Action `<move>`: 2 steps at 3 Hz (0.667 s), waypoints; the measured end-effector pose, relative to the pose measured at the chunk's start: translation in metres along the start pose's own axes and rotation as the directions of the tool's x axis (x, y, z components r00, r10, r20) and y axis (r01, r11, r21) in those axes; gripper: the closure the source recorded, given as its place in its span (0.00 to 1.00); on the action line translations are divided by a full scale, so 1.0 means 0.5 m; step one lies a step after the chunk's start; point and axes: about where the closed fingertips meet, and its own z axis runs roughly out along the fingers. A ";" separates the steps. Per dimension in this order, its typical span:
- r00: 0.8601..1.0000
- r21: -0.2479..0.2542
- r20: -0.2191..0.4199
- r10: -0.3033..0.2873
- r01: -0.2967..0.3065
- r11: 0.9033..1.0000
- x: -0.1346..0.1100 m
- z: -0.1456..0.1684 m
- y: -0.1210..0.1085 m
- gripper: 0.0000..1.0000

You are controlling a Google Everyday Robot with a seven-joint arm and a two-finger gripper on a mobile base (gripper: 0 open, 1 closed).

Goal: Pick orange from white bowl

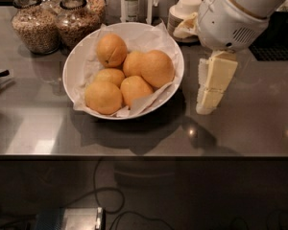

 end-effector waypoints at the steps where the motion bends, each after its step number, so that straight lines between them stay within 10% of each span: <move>1: 0.995 -0.031 0.059 -0.081 0.083 0.996 -0.082 0.033 -0.057 0.00; 2: 0.990 -0.070 0.116 -0.083 0.092 0.993 -0.125 0.077 -0.129 0.00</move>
Offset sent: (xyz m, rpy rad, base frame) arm 0.0988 0.1133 -0.0088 0.1215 0.1340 0.1704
